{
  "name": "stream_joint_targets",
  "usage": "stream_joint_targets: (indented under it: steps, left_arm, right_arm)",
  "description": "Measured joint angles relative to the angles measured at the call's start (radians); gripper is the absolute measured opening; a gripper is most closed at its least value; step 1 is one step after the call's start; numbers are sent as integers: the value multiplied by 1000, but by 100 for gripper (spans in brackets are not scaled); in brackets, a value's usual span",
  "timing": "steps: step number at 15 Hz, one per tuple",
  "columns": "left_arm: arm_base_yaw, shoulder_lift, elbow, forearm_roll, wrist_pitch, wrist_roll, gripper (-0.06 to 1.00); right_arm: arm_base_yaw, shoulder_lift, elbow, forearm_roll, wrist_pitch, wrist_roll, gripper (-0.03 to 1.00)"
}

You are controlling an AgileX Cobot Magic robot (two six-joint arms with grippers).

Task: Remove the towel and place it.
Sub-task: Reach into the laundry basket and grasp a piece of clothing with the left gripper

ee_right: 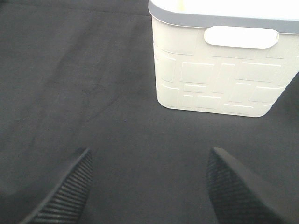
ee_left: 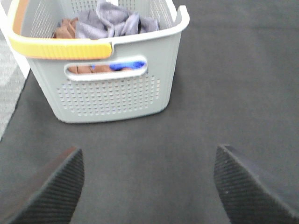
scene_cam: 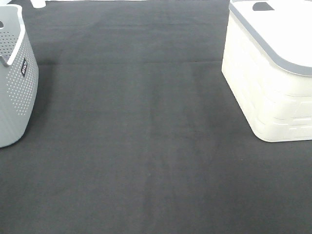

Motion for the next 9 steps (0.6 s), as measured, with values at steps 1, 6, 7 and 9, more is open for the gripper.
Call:
stream_joint_targets:
  steps: [1,6,7,9]
  left_arm:
    - [0,0,-25,7,0,7,72]
    - [0,151,-127,59,-2,16,72]
    - [0,201,-140,59,-3,16,72]
    - [0,318,-167,60,-7,17,72]
  right_arm:
    - [0,0,0,0,0,0,69]
    - [0,0,0,0,0,0,69]
    - [0,0,0,0,0,0,69]
    - [0,0,0,0,0,0,69]
